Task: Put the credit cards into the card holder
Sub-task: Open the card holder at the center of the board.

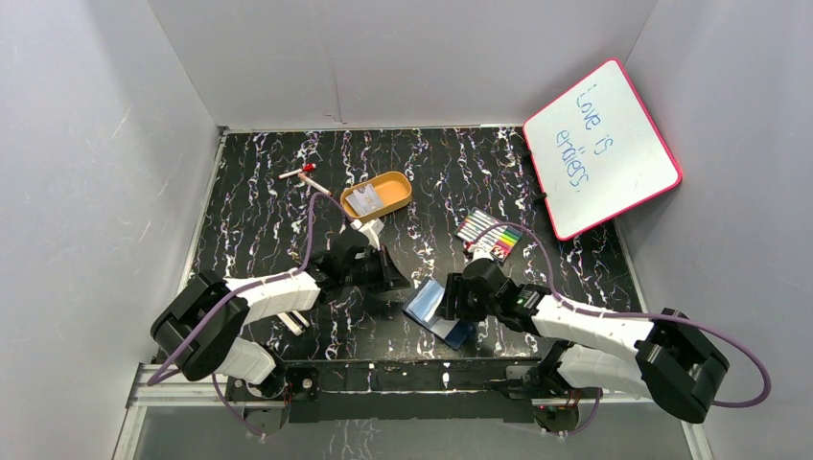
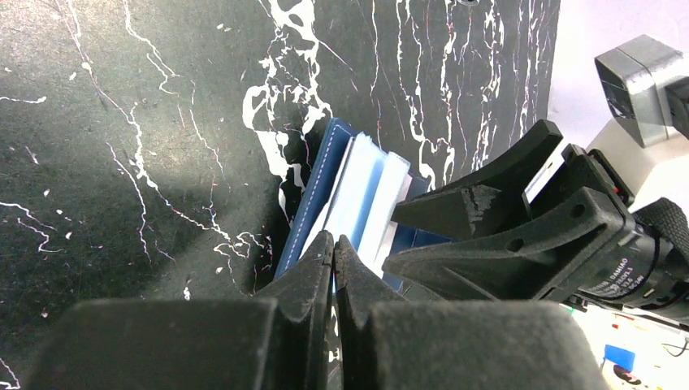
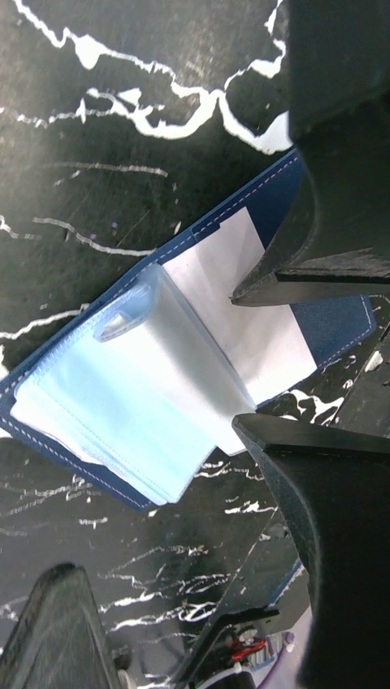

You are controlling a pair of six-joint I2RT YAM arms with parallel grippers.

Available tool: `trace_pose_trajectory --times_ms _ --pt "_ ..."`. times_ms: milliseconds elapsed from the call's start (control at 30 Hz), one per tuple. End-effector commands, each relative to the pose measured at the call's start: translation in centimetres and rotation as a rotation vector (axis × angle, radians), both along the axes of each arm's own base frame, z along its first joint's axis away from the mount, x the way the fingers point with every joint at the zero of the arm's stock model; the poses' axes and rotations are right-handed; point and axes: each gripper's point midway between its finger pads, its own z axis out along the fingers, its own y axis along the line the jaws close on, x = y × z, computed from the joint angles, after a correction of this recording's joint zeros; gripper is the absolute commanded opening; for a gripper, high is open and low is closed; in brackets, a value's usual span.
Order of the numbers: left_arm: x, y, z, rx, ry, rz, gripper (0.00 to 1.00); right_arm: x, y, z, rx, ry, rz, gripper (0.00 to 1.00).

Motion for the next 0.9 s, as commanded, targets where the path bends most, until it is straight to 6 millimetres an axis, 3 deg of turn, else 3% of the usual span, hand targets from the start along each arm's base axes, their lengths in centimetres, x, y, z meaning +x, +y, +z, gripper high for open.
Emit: trace_pose_trajectory --times_ms 0,100,233,400,567,633,867 --pt "-0.3 0.3 0.6 -0.008 -0.033 -0.011 0.00 -0.1 -1.6 -0.7 -0.063 0.037 -0.045 0.60" --pt "-0.6 0.2 0.7 -0.023 -0.030 -0.021 0.02 -0.3 -2.2 -1.4 -0.077 0.052 -0.048 0.60" --pt "-1.3 -0.5 0.4 -0.052 0.001 -0.070 0.19 0.0 -2.4 -2.0 -0.063 0.031 -0.039 0.57" --pt "-2.4 -1.8 0.3 -0.117 0.048 -0.150 0.36 -0.2 -2.4 -2.7 -0.024 0.007 -0.012 0.46" --pt "-2.6 -2.1 -0.9 -0.107 0.086 -0.172 0.41 -0.5 -2.6 -3.1 -0.007 -0.001 0.001 0.41" --pt "-2.3 -1.5 -1.7 -0.053 0.097 -0.133 0.42 -0.4 -2.7 -3.2 -0.008 -0.006 0.001 0.41" --pt "-0.2 1.9 -1.3 0.134 -0.008 0.003 0.52 -0.5 -2.8 -3.5 0.000 -0.001 0.014 0.42"
